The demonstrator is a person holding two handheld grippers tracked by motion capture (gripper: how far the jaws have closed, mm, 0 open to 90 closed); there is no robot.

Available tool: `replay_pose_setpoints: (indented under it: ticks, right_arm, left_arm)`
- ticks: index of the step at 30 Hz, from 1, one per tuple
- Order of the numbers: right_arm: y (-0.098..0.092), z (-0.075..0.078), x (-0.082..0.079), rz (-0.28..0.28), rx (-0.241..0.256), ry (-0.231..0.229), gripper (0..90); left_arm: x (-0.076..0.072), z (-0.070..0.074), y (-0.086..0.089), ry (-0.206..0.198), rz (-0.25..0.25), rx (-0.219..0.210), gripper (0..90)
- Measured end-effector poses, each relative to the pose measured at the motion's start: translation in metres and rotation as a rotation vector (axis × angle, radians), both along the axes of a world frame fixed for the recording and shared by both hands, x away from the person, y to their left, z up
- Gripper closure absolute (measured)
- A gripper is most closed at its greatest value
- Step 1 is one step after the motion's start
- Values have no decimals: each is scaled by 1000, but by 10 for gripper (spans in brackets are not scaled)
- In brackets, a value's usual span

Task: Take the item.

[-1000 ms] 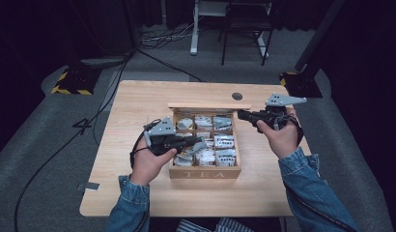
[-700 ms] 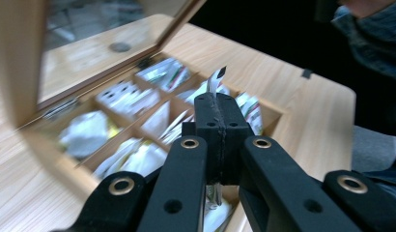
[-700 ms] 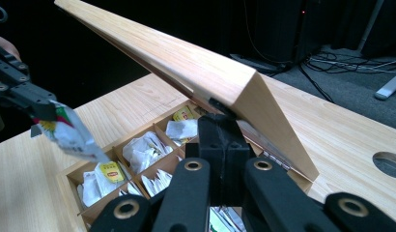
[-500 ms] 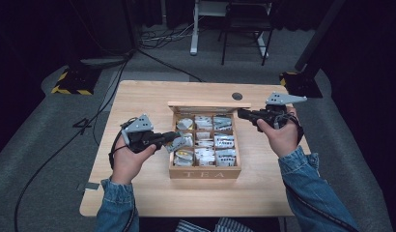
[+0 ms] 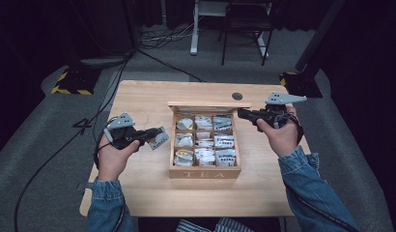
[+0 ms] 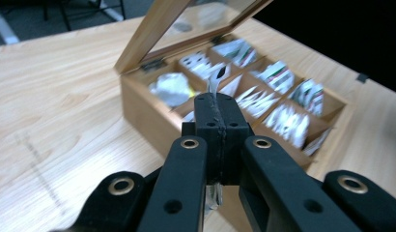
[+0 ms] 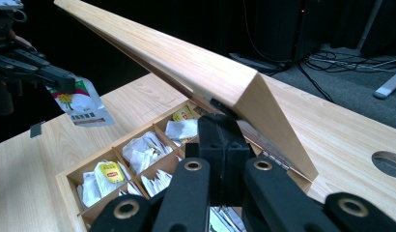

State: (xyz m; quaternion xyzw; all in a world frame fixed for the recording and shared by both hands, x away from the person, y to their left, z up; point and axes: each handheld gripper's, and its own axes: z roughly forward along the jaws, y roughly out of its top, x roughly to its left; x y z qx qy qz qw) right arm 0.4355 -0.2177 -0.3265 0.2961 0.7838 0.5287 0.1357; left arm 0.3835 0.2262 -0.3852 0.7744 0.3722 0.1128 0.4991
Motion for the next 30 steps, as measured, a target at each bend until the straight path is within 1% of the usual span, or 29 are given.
replay_pose_setpoints:
  ticks: [1, 2, 3, 4, 5, 8, 9, 10, 11, 13, 18, 21, 22, 23, 24, 25, 26, 27, 28, 30]
  right_arm:
    - [0, 0, 0, 0, 0, 0, 900]
    - [0, 0, 0, 0, 1, 1, 900]
    - [0, 0, 0, -1, 2, 0, 900]
    - [0, 0, 0, -1, 2, 0, 900]
    - [0, 0, 0, -1, 1, 0, 900]
    - [0, 0, 0, -1, 1, 0, 900]
    - [0, 0, 0, -1, 1, 0, 900]
    - [0, 0, 0, -1, 1, 0, 900]
    - [0, 0, -1, -1, 0, 0, 900]
    - [0, -1, -1, 0, 3, 1, 900]
    - [0, -1, -1, 0, 5, 2, 900]
    - [0, -1, -1, -2, 5, 2, 900]
    - [0, -1, -1, -2, 4, 2, 900]
    - [0, -1, -1, -2, 4, 2, 900]
    - [0, -1, -1, -1, 4, 3, 900]
    - [0, -1, -1, -1, 4, 3, 900]
    - [0, -1, -1, -1, 4, 3, 900]
    - [0, -1, -1, -1, 4, 3, 900]
    - [0, -1, -1, -1, 4, 3, 900]
    - [0, -1, -1, -1, 8, 5, 900]
  left_arm:
    - [0, 0, 0, 0, 0, 0, 898]
    - [1, -2, 2, 9, 10, 2, 898]
    - [4, -7, 5, 25, 21, 11, 898]
    - [4, -7, 5, 25, 21, 11, 898]
    - [6, -11, 8, 43, 37, 10, 899]
    - [8, -14, 11, 52, 50, 17, 898]
    - [10, -17, 14, 59, 66, 24, 898]
    - [10, -17, 14, 59, 66, 24, 898]
    - [11, -19, 16, 68, 80, 30, 898]
    - [12, -20, 17, 71, 85, 34, 898]
    - [17, -31, 23, 107, 110, 34, 893]
    - [21, -39, 25, 139, 124, 38, 893]
    - [22, -41, 26, 148, 126, 43, 893]
    - [22, -41, 26, 148, 126, 43, 894]
    - [24, -46, 27, 163, 134, 43, 893]
    - [25, -48, 28, 170, 131, 40, 894]
    - [25, -48, 28, 170, 131, 40, 893]
    - [27, -52, 28, 181, 126, 27, 893]
    - [27, -52, 28, 181, 126, 27, 893]
    - [29, -56, 28, 185, 120, 14, 893]
